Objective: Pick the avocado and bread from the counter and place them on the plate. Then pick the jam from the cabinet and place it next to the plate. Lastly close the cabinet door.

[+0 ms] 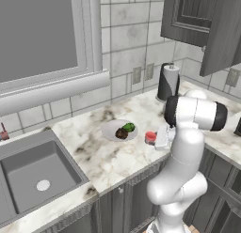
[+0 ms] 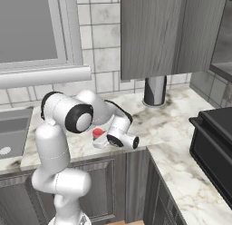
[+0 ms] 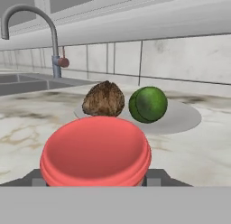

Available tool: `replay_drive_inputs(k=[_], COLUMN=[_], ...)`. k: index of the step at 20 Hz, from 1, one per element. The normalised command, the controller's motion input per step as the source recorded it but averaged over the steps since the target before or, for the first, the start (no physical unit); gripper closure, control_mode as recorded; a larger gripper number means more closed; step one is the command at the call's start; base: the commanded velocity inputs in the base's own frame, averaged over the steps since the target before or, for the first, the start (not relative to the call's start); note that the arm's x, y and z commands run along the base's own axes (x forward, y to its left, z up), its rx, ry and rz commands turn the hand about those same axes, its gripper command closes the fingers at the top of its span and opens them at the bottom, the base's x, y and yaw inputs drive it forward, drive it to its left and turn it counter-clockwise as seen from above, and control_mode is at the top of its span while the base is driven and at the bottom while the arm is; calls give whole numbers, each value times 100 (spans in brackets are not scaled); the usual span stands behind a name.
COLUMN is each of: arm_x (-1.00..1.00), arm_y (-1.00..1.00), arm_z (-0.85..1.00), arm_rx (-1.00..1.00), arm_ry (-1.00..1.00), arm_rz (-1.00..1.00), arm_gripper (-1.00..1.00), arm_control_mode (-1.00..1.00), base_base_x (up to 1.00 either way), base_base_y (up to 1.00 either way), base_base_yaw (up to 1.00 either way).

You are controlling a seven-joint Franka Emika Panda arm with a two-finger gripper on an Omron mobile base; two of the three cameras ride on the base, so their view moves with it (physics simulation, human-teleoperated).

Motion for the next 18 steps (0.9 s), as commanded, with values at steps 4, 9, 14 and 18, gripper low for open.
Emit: replay_drive_inputs(k=[4, 9, 14, 18], arm_x=[22, 12, 0, -1], arm_y=[4, 31, 1, -15], arm_z=[-17, -5, 0, 1], arm_rx=[0, 0, 2, 7], arm_ry=[0, 0, 0, -2], arm_rz=[0, 0, 0, 0], arm_gripper=[100, -100, -100, -100], arm_control_mode=[-100, -100, -100, -100], base_base_x=[0, 0, 0, 0], base_base_y=[0, 0, 0, 0], base_base_yaw=[0, 0, 0, 0])
